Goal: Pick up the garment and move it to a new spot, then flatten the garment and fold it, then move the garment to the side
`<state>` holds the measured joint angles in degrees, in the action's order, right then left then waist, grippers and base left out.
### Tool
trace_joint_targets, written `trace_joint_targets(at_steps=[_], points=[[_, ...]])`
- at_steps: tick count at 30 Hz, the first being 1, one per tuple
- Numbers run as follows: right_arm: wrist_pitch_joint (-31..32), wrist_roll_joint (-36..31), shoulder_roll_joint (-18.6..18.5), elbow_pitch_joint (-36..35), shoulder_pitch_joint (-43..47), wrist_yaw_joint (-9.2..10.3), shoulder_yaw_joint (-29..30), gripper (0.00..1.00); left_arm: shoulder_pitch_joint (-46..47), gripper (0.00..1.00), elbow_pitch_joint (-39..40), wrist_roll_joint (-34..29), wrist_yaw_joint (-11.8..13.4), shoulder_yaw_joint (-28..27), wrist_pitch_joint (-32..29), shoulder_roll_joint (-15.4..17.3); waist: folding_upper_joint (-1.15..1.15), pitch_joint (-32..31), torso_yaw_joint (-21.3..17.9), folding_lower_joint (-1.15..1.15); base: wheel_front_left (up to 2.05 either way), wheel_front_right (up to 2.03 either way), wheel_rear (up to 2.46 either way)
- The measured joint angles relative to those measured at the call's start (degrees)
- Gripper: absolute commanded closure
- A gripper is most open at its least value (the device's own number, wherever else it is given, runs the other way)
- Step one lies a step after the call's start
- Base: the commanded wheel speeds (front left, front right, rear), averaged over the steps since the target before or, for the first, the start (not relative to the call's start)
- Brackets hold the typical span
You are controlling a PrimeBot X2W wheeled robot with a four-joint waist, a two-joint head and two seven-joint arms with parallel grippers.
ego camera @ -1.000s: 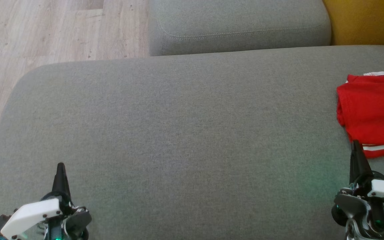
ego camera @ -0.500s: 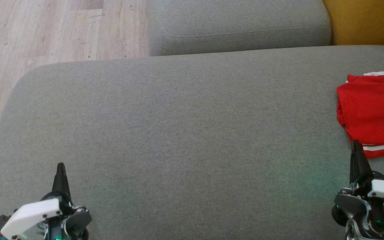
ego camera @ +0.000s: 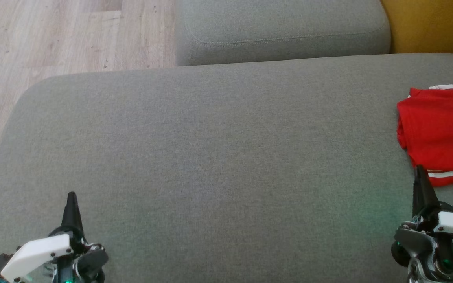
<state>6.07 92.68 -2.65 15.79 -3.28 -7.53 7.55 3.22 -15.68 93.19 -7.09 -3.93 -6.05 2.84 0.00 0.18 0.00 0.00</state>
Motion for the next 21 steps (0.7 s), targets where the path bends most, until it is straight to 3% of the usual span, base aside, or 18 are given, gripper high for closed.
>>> trace_joint_targets(at_steps=[21], points=[[0.0, 0.0, 0.0, 0.0, 0.0, 0.00, 0.1, 1.00, 0.0, 1.00, 0.0, -0.4, 0.0, -0.1, 0.0, 0.0, 0.00, 0.0, 0.0, 0.00, 0.00, 0.00, 0.00]])
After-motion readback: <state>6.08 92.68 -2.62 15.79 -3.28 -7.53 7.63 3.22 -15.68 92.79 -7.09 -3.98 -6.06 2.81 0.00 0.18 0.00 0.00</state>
